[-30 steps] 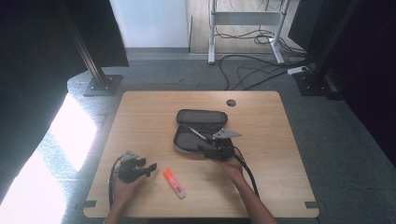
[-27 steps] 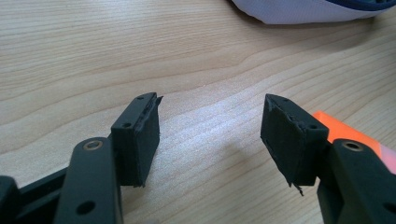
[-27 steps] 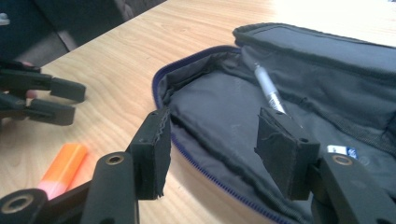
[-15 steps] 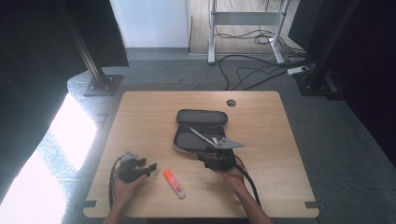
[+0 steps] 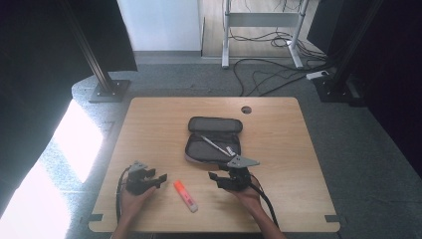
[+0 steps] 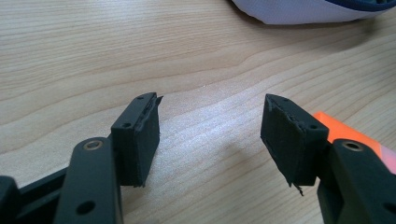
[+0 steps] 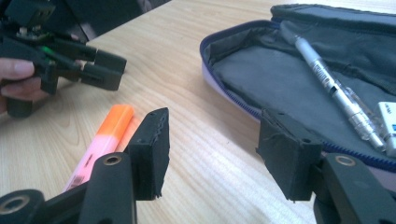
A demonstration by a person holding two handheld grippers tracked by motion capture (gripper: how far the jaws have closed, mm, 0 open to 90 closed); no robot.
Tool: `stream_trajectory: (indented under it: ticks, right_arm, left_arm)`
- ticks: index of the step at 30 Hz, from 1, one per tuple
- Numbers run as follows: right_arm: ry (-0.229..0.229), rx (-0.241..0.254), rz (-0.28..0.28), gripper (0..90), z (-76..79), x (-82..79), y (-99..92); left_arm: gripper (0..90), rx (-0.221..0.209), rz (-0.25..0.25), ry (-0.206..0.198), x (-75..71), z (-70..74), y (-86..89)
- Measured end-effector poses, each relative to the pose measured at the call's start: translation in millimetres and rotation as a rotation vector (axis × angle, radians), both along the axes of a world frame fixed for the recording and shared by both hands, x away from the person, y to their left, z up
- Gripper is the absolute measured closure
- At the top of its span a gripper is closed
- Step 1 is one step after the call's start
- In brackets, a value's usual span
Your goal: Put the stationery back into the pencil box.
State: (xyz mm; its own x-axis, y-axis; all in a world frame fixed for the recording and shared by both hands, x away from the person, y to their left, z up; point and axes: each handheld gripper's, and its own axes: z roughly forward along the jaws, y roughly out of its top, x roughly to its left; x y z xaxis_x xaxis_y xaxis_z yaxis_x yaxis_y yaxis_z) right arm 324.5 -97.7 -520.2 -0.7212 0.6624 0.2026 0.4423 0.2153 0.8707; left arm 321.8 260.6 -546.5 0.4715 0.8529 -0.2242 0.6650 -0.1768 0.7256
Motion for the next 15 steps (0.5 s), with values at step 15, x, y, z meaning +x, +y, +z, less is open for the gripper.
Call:
stream_trajectory:
  ticks: [15]
  right_arm:
    - [0.009, -0.009, 0.05, 43.4, -5.0, -24.3, 13.7]
  left_arm:
    - [37.6, 0.0, 0.001, 0.0, 0.1, 0.0, -0.3]
